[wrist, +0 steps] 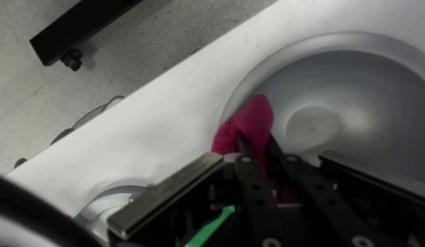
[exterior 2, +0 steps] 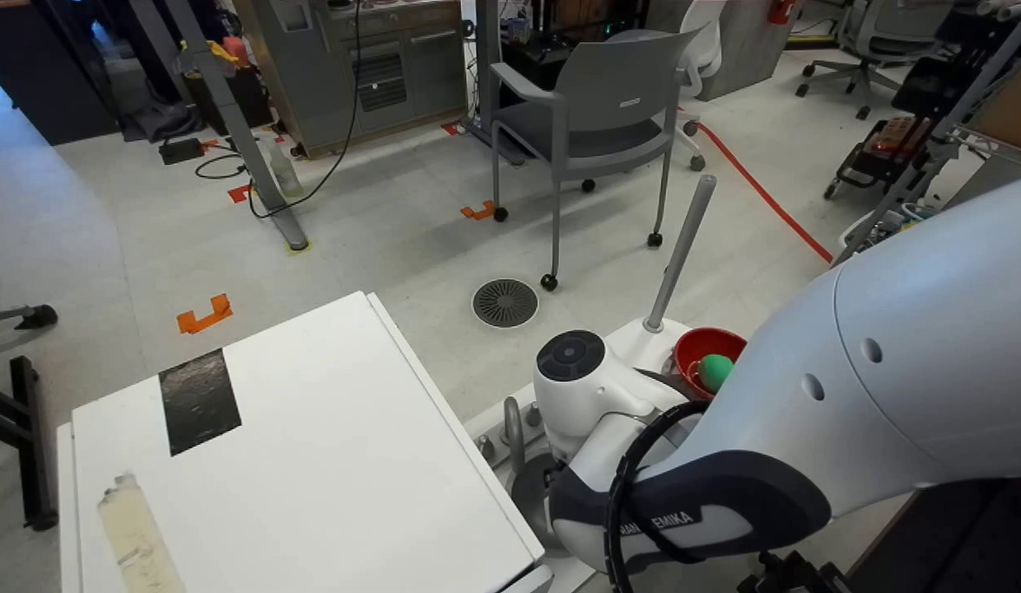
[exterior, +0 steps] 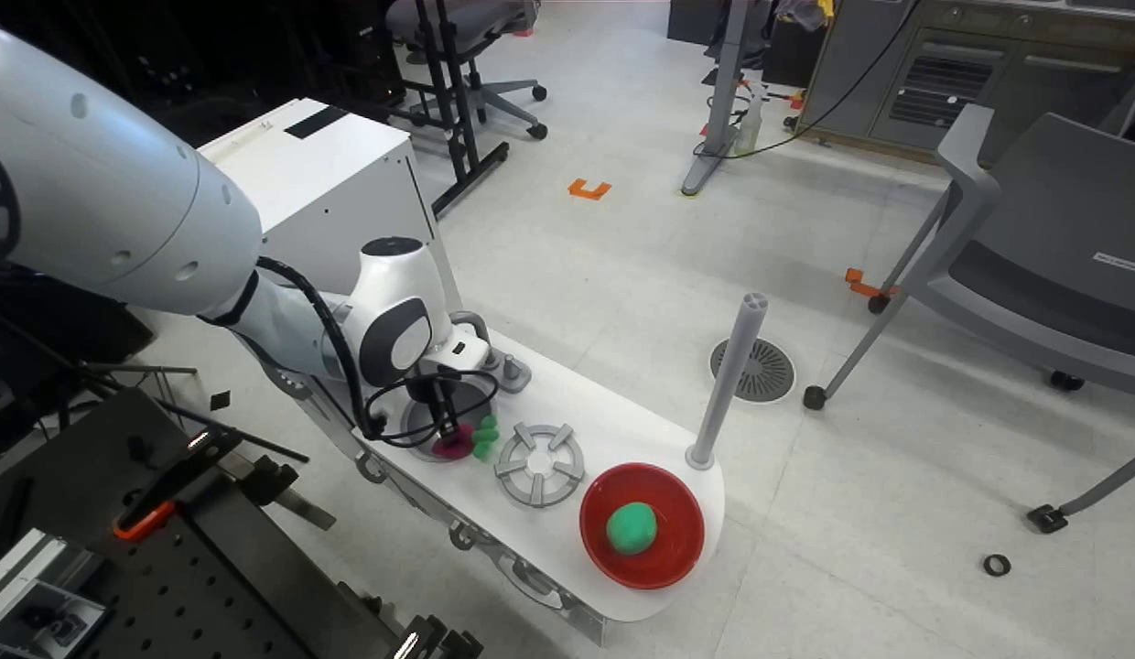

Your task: Move the tulip plush toy forwards.

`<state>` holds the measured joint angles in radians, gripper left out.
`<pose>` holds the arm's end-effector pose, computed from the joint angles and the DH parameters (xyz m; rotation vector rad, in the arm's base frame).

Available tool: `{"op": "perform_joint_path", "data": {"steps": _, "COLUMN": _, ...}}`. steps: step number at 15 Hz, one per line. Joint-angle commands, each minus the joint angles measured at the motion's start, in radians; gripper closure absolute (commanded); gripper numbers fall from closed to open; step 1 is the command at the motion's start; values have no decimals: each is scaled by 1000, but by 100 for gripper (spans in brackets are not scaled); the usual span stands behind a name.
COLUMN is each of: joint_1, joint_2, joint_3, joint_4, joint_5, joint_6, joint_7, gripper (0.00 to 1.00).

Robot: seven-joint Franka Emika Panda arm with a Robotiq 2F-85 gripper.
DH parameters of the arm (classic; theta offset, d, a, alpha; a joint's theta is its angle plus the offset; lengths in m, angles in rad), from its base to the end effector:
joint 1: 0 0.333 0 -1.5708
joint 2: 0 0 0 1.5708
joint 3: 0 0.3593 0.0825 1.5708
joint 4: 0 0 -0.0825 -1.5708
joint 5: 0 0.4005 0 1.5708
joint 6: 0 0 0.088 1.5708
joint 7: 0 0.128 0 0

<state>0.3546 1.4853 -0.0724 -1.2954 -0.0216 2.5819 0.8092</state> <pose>0.6192 0.1837 -0.2054 2.8849 -0.6581 -0.1814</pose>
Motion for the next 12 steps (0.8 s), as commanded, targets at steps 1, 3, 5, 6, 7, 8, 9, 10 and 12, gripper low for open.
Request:
{"op": "perform_joint_path", "data": {"steps": 1, "joint_1": 23, "joint_2": -1, "joint_3": -28, "joint_4": -27, "joint_5": 1, "joint_6": -12, "joint_7": -5, "gripper": 97}}
{"op": "perform_joint_path", "data": {"steps": 3, "joint_1": 17, "joint_2": 7, "joint_3": -29, "joint_4": -24, "joint_5": -11, "joint_6": -40, "joint_7": 6, "gripper": 97}}
{"op": "perform_joint_path", "data": {"steps": 5, "joint_1": 15, "joint_2": 2, "joint_3": -32, "joint_4": -39, "joint_5": -9, "joint_6": -61, "joint_7": 8, "gripper": 97}}
{"op": "perform_joint_path", "data": {"steps": 6, "joint_1": 15, "joint_2": 5, "joint_3": -34, "joint_4": -38, "joint_5": -8, "joint_6": -72, "joint_7": 11, "gripper": 97}}
{"op": "perform_joint_path", "data": {"steps": 7, "joint_1": 14, "joint_2": 11, "joint_3": -38, "joint_4": -33, "joint_5": -7, "joint_6": -86, "joint_7": 14, "gripper": 97}}
{"op": "perform_joint_path", "data": {"steps": 8, "joint_1": 20, "joint_2": 20, "joint_3": -47, "joint_4": -20, "joint_5": 5, "joint_6": -100, "joint_7": 10, "gripper": 97}}
{"op": "perform_joint_path", "data": {"steps": 9, "joint_1": 25, "joint_2": 24, "joint_3": -56, "joint_4": -17, "joint_5": 3, "joint_6": -110, "joint_7": 19, "gripper": 97}}
{"op": "perform_joint_path", "data": {"steps": 10, "joint_1": 28, "joint_2": 23, "joint_3": -61, "joint_4": -18, "joint_5": 0, "joint_6": -123, "joint_7": 24, "gripper": 97}}
{"op": "perform_joint_path", "data": {"steps": 12, "joint_1": 48, "joint_2": 13, "joint_3": -92, "joint_4": -31, "joint_5": -14, "joint_6": -199, "joint_7": 54, "gripper": 97}}
